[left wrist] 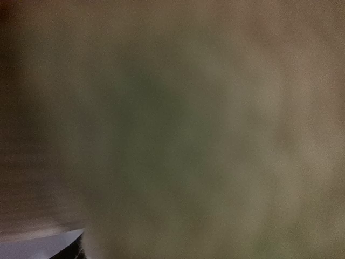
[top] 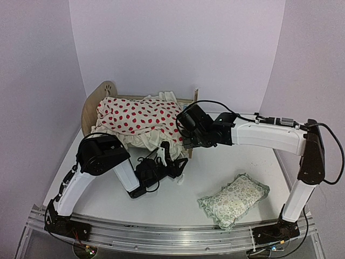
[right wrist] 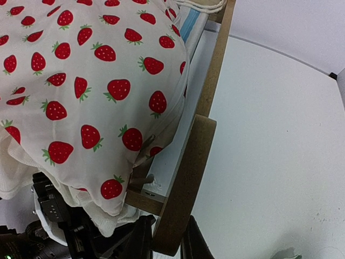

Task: Set up the pet bed
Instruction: Cross the right ropes of the mattress at the bed frame base.

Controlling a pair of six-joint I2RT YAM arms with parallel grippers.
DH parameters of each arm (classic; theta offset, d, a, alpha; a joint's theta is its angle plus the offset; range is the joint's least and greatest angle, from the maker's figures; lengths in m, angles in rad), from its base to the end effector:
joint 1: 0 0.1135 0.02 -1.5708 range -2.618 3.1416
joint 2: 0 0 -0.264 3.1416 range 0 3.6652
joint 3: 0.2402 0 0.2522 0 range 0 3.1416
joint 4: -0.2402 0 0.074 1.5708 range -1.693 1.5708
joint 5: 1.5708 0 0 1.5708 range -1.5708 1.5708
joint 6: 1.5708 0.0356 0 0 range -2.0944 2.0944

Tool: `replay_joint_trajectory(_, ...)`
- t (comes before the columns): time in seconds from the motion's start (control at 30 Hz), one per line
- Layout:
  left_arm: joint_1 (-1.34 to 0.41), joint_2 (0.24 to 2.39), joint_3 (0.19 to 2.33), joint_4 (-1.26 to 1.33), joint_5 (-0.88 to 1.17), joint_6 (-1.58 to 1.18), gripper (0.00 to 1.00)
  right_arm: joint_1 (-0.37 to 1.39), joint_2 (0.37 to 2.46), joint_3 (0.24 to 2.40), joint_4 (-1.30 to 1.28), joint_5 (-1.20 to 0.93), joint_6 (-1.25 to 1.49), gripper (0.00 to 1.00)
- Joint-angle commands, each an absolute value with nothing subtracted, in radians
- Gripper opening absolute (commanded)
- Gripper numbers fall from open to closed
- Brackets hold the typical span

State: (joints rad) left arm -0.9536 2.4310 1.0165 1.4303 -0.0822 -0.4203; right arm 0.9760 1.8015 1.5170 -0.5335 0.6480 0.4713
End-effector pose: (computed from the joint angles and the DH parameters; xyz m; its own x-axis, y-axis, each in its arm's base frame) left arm 0.2495 -0.3465 0.0548 -0.3039 -0.2744 -0.9123 0.7024 0.5825 -0.4092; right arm 0.2432 0.3212 0.2846 -0.5592 -0.1805 -0.8092 -0.1967 0.9770 -0.0820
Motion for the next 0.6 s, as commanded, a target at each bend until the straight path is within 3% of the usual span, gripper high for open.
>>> replay_joint_trajectory(0.0, -0.97, 2.471, 1.067, 1.539, -0.181, -0.461, 0.63, 1.055, 1.786, 1.612, -0.446, 0.617, 0.358, 0.0)
replay_joint_trajectory(0.23, -1.039, 2.504, 1.125, 1.599, -0.337, -0.382, 0.59, 1.069, 1.802, 1.628, -0.447, 0.617, 0.362, 0.0)
replay_joint_trajectory(0.37, -1.043, 2.518, 1.142, 1.632, -0.382, -0.397, 0.51, 1.081, 1.803, 1.629, -0.449, 0.613, 0.367, 0.0)
replay_joint_trajectory(0.57, -1.043, 2.538, 1.173, 1.67, -0.364, -0.4, 0.26, 1.087, 1.803, 1.632, -0.45, 0.612, 0.364, 0.0)
